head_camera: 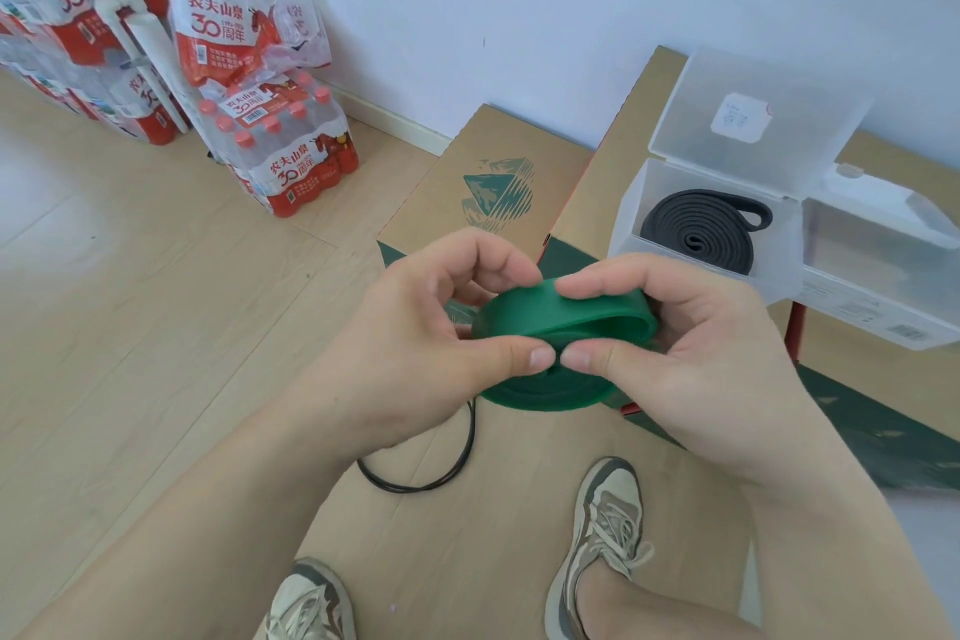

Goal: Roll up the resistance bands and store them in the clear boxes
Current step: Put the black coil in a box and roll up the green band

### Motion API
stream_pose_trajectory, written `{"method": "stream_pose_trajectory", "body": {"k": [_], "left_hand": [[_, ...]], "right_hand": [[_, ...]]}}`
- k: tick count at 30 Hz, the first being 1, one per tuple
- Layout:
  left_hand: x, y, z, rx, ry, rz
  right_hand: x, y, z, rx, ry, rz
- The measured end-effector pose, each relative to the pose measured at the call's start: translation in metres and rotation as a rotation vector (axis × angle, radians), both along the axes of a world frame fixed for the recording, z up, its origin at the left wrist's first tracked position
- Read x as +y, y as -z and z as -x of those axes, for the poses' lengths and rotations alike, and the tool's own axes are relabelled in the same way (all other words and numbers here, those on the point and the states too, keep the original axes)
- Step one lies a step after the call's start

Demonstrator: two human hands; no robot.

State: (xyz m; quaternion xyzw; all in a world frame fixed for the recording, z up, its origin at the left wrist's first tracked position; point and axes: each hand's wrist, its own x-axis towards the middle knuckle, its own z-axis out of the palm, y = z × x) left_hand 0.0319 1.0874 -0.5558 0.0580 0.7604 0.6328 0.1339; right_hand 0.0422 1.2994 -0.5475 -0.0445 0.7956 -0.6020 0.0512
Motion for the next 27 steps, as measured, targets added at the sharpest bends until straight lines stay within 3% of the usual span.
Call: {"method": "stream_pose_trajectory", "body": {"k": [5,10,15,21,27], "left_hand": [[-0.003,0.002,-0.001,0.011,-0.018,-0.016],[-0.001,0.001,-0.002,0.003,-0.018,-0.062],[0.004,0.004,-0.008,0.074,0.0,0.064],[0.023,-0.001,-0.006,0.143,-0.03,-0.006],[0.052,-0.007,-0.003,0.206,-0.084,-0.026]], "right_hand": [[0.005,-0.002,0.002,-0.066,-0.074,0.073],[0.002,0.0,-0.001,0.031,0.1,0.177],[0.001,0.006,-0.001,0.009,0.051,0.102],[0.016,0.0,-0.002,-0.004,-0.03,0.18],[0.044,-0.002,-0.003,0.124,0.099,0.11]]}}
